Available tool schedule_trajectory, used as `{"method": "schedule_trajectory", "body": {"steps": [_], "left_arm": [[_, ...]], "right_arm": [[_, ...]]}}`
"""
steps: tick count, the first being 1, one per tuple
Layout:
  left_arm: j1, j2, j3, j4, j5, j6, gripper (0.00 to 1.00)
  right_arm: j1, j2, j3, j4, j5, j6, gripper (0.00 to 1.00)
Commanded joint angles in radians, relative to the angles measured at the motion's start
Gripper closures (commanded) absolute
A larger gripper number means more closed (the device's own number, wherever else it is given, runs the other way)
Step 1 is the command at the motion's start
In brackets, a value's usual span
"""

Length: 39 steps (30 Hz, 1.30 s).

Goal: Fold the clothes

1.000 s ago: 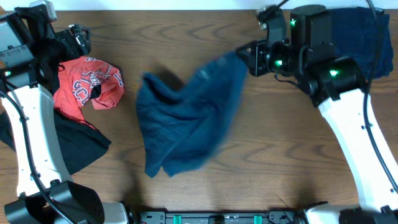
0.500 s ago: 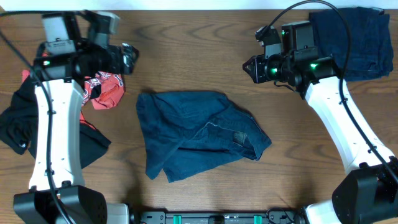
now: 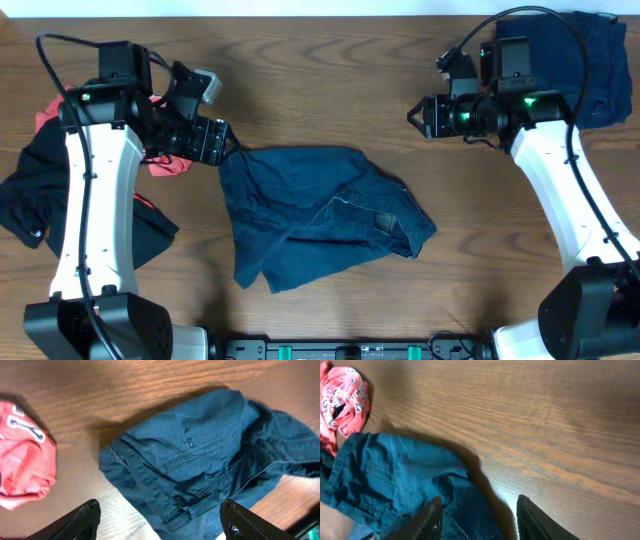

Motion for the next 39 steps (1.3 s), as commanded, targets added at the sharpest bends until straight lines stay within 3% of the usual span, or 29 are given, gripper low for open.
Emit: {"method": "schedule_trajectory", "body": {"steps": [1, 7, 16, 19, 28, 35, 37, 39], "left_arm": [[-0.006, 0.006, -0.036, -0.024, -0.044, -0.155, 0.22], [-0.048, 0.007, -0.119, -0.032, -0.215, -0.303, 0.22], [-0.067, 0.007, -0.36, 0.145, -0.213, -0.521, 0.25], [-0.067, 0.007, -0.419, 0.21, -0.184, -0.531, 0.32], [-0.076, 0.007, -0.454, 0.277, -0.104, -0.53, 0.34], [-0.131, 0.007, -0.495, 0.303, -0.089, -0.531, 0.44], [-0.148, 0.007, -0.495, 0.291, -0.089, -0.53, 0.62], [-0.155, 0.006, -0.495, 0.288, -0.089, -0.53, 0.9]], "right_arm": [[-0.008, -0.004, 0.002, -0.012, -0.021, -0.009, 0.53], [-0.008, -0.004, 0.002, -0.019, -0.021, -0.009, 0.49], [-0.008, -0.004, 0.001, -0.035, -0.019, -0.002, 0.49], [-0.008, -0.004, 0.001, -0.034, -0.01, -0.002, 0.48], [-0.007, -0.004, 0.0, -0.052, -0.006, 0.01, 0.48], [-0.005, -0.004, -0.017, -0.048, -0.006, 0.04, 0.48], [-0.001, -0.004, -0.031, -0.048, -0.006, 0.048, 0.49], [-0.001, -0.004, -0.045, -0.049, -0.019, 0.06, 0.51]]}}
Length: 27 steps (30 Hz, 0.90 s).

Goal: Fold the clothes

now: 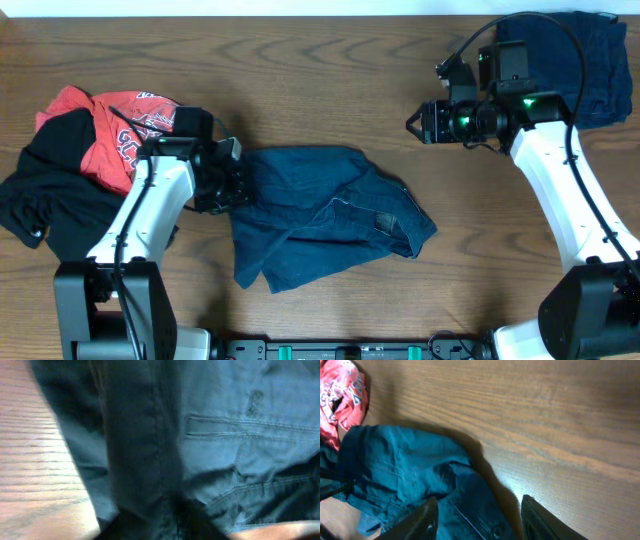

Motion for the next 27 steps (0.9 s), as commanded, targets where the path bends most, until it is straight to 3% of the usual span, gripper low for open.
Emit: {"method": "schedule_trajectory", "body": {"steps": [1, 8, 13, 17, 27], "left_arm": [[-0.011, 0.003, -0.009, -0.005, 0.012, 0.0, 0.94], [-0.011, 0.003, -0.008, 0.083, 0.012, -0.017, 0.94], [-0.011, 0.003, -0.008, 0.204, 0.012, -0.079, 0.94], [-0.011, 0.003, -0.008, 0.317, 0.013, -0.161, 0.94], [-0.011, 0.003, -0.008, 0.422, 0.012, -0.207, 0.94]], "right_arm": [[-0.001, -0.004, -0.031, -0.003, -0.038, 0.031, 0.52], [0.027, -0.066, -0.032, -0.095, -0.139, -0.024, 0.57], [0.094, -0.143, -0.039, -0.239, 0.008, 0.016, 0.55], [0.166, -0.194, -0.09, -0.258, 0.021, 0.048, 0.54], [0.451, -0.309, -0.365, -0.095, 0.233, 0.426, 0.5]]}}
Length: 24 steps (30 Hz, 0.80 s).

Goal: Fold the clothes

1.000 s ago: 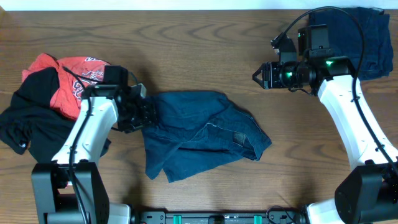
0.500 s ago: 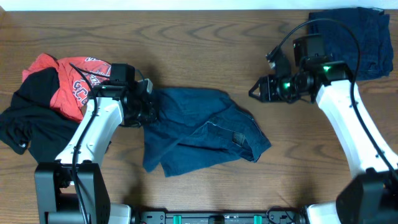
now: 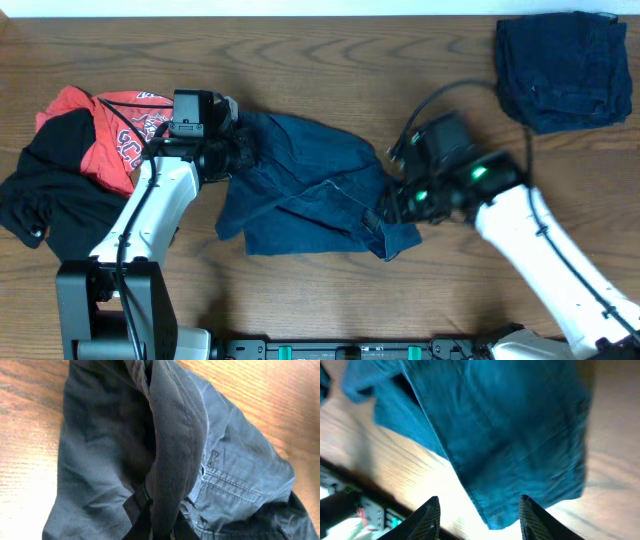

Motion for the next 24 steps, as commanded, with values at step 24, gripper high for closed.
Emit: {"method": "schedule_trajectory", "body": {"steps": [24], "left_arm": [[0.0, 0.003, -0.003, 0.006, 0.002, -0.021, 0.94]], "right_arm": [[0.388, -0.089, -0.36, 0.285, 0.75, 0.643, 0.5]]}}
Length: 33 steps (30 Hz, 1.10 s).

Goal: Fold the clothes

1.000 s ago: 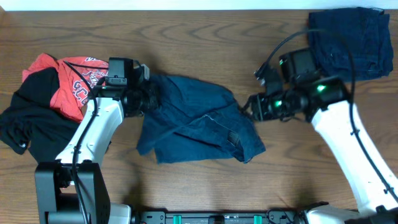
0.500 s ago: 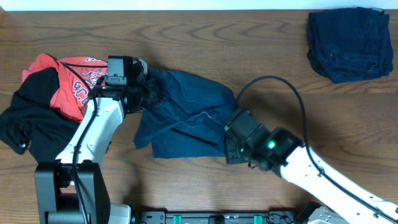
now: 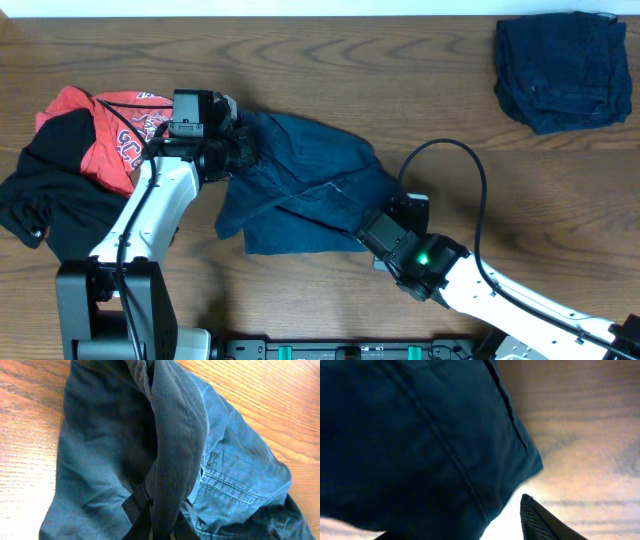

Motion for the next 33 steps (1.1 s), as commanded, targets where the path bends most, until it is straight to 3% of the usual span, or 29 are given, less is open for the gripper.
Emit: {"method": "schedule_trajectory", "body": {"steps": [1, 9, 11, 12, 18, 25, 33], "left_arm": [[0.0, 0.003, -0.002, 0.005, 0.002, -0.006, 0.94], [0.0, 0.003, -0.002, 0.009, 0.002, -0.006, 0.94], [0.0, 0.003, -0.002, 0.009, 0.002, -0.006, 0.94], [0.0, 0.003, -0.002, 0.008, 0.002, -0.006, 0.94], [0.014, 0.001, 0.019, 0.016, 0.002, 0.01, 0.94], [0.063, -0.088, 0.108, 0.015, 0.002, 0.009, 0.94], [0.08, -0.345, 0.187, -0.029, 0.002, 0.01, 0.94]], "right_arm": [[0.006, -0.006, -0.008, 0.05, 0.079, 0.018, 0.5], [0.006, -0.006, -0.021, 0.083, 0.064, 0.003, 0.73], [0.006, -0.006, -0.034, 0.083, 0.047, 0.003, 0.87], [0.006, -0.006, -0.041, 0.082, 0.042, 0.003, 0.99], [-0.04, -0.035, -0.017, 0.056, 0.039, -0.029, 0.99], [-0.288, -0.204, 0.181, -0.004, 0.014, -0.318, 0.99], [-0.604, -0.249, 0.526, -0.086, -0.306, -0.615, 0.99]]}}
